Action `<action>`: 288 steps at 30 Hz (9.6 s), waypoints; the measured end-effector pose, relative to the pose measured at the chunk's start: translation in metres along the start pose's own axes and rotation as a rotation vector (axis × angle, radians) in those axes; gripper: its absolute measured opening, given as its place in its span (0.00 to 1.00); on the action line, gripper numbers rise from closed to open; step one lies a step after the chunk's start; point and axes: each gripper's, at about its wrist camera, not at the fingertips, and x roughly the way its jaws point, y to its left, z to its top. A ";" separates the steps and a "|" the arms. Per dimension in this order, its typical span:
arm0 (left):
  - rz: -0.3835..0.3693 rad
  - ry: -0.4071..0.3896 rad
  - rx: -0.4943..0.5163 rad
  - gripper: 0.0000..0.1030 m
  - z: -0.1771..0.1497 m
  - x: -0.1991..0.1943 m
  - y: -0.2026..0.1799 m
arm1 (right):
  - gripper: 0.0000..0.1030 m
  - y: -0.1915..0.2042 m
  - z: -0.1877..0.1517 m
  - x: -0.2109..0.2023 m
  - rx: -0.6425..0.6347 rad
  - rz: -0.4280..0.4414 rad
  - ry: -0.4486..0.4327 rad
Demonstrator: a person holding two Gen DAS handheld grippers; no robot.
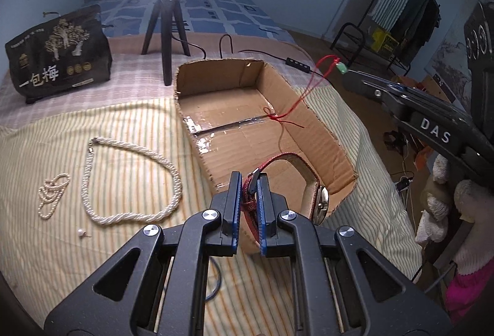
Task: Organize jewelry
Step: 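Carry the watch in the left tool and pendant in the right tool over the cardboard box, then open the left tool dropping the watch while the right tool releases the pendant into the box, then move the left tool to the loose pearl strand while the right tool approaches the black bangle, then close the left tool on the pearl strand while the right tool grips the black bangle, then carry the pearl strand in the left tool and bangle in the right tool to the box, then open the right tool releasing the bangle while the left tool drops the pearl strand into the box, then move the left tool to a pearl stud while the right tool approaches the beige bead bracelet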
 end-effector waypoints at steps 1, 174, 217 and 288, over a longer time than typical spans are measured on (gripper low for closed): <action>0.000 0.004 0.001 0.07 0.000 0.004 -0.001 | 0.15 -0.001 0.000 0.004 0.004 0.001 0.006; 0.144 -0.159 -0.001 0.05 -0.058 -0.156 0.163 | 0.01 0.135 -0.093 -0.085 0.093 0.093 0.066; -0.030 -0.156 0.119 0.05 0.088 -0.002 0.030 | 0.01 0.006 -0.022 -0.006 0.110 -0.032 0.011; 0.199 -0.290 0.089 0.41 -0.008 -0.267 0.072 | 1.00 0.103 -0.027 -0.182 0.075 -0.040 -0.135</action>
